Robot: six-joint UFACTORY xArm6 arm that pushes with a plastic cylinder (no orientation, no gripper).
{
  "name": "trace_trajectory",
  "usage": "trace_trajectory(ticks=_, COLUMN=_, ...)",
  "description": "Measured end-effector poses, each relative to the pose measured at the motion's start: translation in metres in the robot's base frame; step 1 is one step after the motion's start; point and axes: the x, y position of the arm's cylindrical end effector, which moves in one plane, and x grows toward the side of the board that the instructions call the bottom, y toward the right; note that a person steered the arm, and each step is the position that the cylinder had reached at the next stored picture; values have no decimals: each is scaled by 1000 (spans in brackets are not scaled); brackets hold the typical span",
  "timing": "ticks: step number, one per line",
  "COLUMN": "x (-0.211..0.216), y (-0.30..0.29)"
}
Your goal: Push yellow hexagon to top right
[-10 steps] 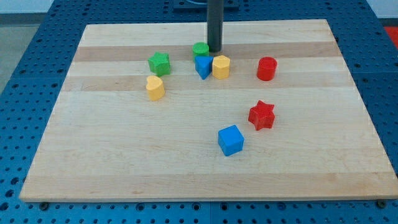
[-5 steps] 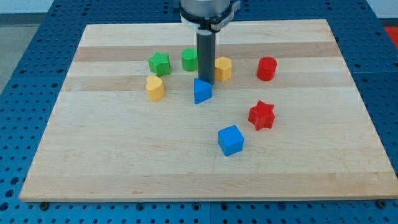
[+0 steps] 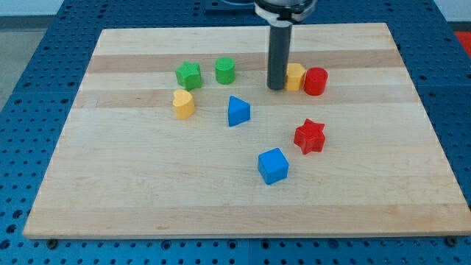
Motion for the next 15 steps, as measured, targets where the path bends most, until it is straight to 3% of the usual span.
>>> trace_trajectory(ticks=6, x=-62, y=70)
trace_trajectory(ticks=15, x=-73, y=140)
